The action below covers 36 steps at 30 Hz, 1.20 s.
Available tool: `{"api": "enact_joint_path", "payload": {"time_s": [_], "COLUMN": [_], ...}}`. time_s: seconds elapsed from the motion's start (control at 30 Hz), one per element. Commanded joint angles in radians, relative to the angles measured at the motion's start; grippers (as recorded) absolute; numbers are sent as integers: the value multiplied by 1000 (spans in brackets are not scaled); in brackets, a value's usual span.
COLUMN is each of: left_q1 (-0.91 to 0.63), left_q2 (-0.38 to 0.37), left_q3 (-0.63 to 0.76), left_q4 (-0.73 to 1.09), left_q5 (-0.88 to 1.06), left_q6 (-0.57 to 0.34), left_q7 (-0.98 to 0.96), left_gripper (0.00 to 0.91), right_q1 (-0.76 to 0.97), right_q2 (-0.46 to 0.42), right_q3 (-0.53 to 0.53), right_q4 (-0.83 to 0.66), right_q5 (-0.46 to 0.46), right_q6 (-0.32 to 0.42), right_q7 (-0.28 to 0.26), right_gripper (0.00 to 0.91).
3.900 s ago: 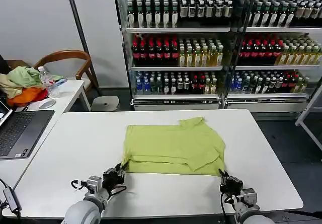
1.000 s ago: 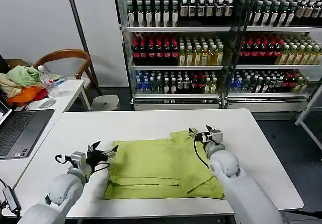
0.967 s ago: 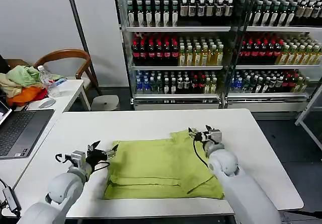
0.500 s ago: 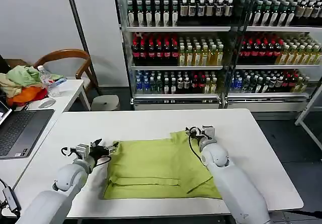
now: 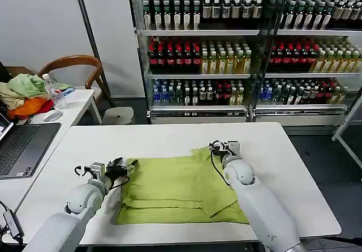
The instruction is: Fold and organize the clothes.
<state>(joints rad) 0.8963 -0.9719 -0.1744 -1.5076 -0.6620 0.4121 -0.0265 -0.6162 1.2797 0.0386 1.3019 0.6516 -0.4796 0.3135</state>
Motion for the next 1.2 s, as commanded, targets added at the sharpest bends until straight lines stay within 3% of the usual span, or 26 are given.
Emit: {"api": "enact_joint_path", "payload": {"time_s": [0.03,0.5,0.67,1.2], "left_q1": [-20,-4,7,191], "left_q2": [-13,-13,-8,37], "left_q3": [18,19,7,-112], "left_q4": [26,12,0,-197], "left_q5": [-14,-13,-14,-50], "left_q6": [2,-4,-24,-79], "left_q7": [11,39,53,59], "left_gripper": [50,50,50,50], "right_q1": [6,0,-3,-199], "right_q2": [3,5,8,-107], "right_q3": [-1,2,10,51], "right_q4": [-10,0,14,436], "right_q5": [19,19,13,25], "right_q6": [0,-9,29,14], "right_q7": [-3,-7,-17,12], "right_gripper": [0,0,0,0]}}
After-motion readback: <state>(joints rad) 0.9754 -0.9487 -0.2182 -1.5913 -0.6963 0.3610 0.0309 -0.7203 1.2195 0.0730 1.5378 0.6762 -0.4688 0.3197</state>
